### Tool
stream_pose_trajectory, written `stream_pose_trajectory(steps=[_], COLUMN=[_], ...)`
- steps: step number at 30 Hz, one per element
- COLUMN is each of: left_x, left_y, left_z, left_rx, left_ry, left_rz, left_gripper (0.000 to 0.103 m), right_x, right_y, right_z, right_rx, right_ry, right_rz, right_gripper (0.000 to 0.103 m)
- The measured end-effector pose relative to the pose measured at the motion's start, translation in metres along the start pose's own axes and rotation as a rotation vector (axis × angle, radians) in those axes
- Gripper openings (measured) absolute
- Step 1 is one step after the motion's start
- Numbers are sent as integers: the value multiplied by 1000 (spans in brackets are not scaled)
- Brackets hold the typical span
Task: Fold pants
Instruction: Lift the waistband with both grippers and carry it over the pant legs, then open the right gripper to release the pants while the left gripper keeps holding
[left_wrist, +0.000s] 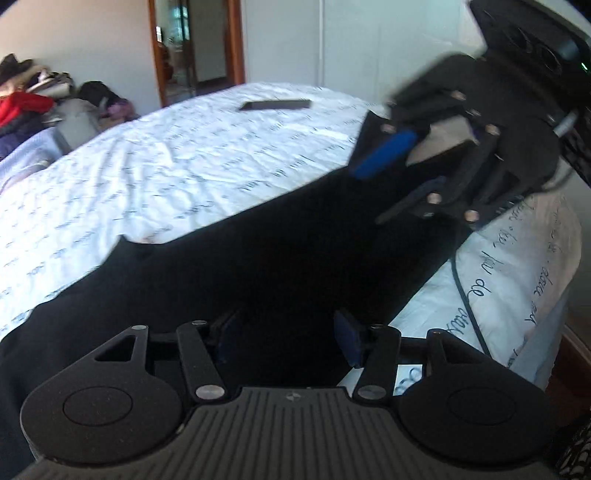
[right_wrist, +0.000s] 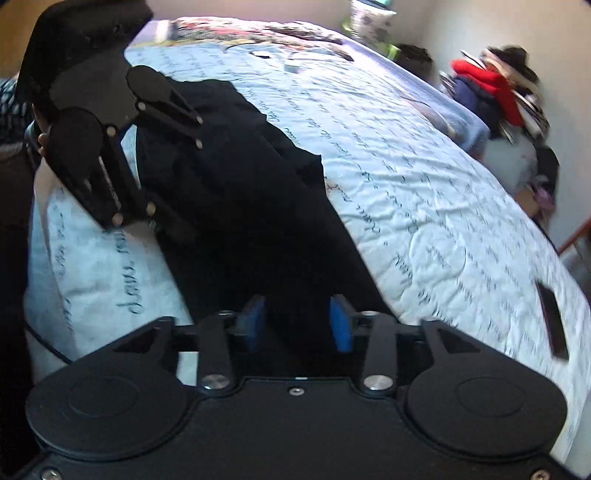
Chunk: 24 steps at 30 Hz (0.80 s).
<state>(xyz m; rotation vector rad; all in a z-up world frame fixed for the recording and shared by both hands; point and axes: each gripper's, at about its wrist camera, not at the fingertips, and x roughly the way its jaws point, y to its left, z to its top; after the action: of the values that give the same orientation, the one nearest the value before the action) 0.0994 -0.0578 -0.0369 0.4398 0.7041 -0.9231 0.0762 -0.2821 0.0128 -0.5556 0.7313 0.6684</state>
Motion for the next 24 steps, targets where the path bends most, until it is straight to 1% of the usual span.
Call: stream_pose_trajectory(steps=[2, 4, 5, 6, 7, 8, 9, 10, 11, 12, 14, 16, 20, 22, 24], left_x=[13, 19, 22, 23, 22, 21, 20, 18, 16, 15, 14, 12, 9, 10, 13], left_y=[-12, -18, -19, -20, -22, -23, -25, -26, -28, -30, -32, -34, -43, -45, -46], left_z=[5, 4, 4, 4, 3, 2, 1, -1, -2, -3, -4, -8, -15, -18, -21], left_rx=[35, 47, 37, 24, 15, 12, 15, 24, 36, 49, 55, 55, 119, 126, 128], left_ry=[10, 11, 13, 10, 6, 1, -9, -20, -29, -38, -50, -54, -57, -47, -38], left_rz=[4, 22, 20, 16, 8, 3, 3, 7, 17, 24, 11, -22, -48, -73, -82], left_gripper=[59, 58, 50, 36, 31, 23, 14, 11, 7, 4, 3, 3, 3, 3, 3], right_x=[17, 35, 43, 50, 56, 61, 63, 63, 61, 55, 41, 25, -5, -9, -4], right_y=[-8, -19, -24, -29, -33, -37, -39, -38, -33, -26, -13, 2, 41, 58, 68], right_z=[4, 9, 11, 11, 13, 14, 14, 15, 14, 13, 7, -2, -22, -32, -41], right_rx=[-61, -68, -82, -96, -96, -89, -83, -89, -112, -136, -145, -127, -77, -42, 7], right_ry=[28, 87, 111, 132, 151, 173, 191, 205, 218, 229, 225, 206, 167, 158, 151], right_rz=[59, 96, 117, 135, 150, 177, 203, 216, 207, 192, 170, 128, 53, 21, -1], right_gripper=[46, 46, 46, 46, 46, 46, 39, 19, 11, 6, 5, 5, 5, 5, 5])
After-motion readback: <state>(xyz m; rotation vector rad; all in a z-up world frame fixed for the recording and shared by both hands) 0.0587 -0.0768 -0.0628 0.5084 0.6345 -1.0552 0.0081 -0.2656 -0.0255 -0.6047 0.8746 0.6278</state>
